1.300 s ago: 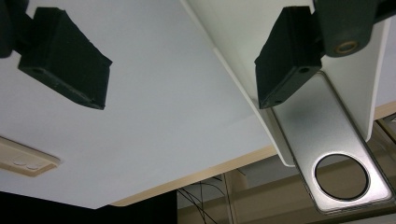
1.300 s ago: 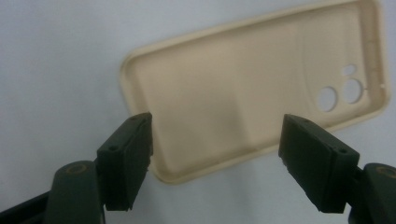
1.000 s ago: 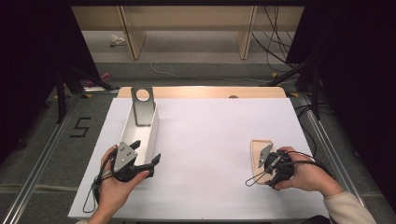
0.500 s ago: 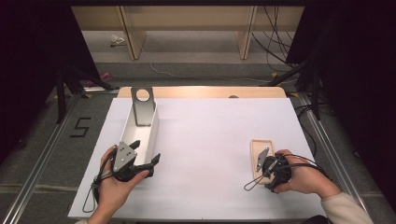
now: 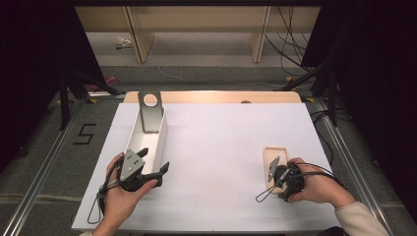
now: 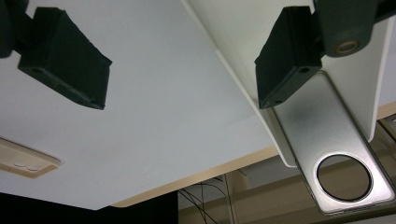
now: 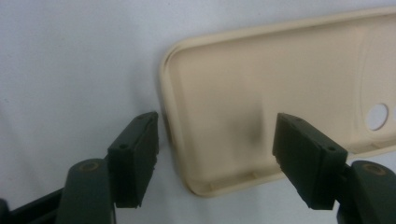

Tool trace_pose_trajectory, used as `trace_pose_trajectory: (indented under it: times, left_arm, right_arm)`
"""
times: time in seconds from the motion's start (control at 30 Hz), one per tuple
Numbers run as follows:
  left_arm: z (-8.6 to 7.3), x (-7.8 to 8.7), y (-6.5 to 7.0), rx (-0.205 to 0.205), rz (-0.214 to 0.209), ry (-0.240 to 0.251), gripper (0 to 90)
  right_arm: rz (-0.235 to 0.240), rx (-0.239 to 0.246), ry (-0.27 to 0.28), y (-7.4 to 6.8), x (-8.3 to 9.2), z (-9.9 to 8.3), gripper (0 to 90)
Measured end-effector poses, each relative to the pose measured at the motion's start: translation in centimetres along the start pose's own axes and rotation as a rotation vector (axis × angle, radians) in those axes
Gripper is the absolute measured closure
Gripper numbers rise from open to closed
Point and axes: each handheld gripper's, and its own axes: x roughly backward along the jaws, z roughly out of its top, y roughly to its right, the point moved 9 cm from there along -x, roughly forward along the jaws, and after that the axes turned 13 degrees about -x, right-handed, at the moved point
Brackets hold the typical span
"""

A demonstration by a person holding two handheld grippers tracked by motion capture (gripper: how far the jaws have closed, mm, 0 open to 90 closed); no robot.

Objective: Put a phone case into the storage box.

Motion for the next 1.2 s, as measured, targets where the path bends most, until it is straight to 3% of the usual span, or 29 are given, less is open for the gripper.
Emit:
trace_pose_trajectory:
  times: [0.43, 0.67, 1.2]
  left_arm:
    - [0.0, 0.0, 0.1, -0.001, -0.004, 0.000, 17.3]
    - [0.0, 0.0, 0.1, -0.002, -0.005, 0.000, 17.3]
    - [0.0, 0.0, 0.1, -0.002, -0.004, -0.001, 17.3]
  right_arm:
    - [0.038, 0.072, -0.019, -0.9, 0.1, 0.0, 58.4]
    - [0.060, 0.090, -0.012, -1.3, 0.0, 0.0, 66.7]
    - [0.057, 0.150, -0.035, -1.7, 0.2, -0.1, 83.5]
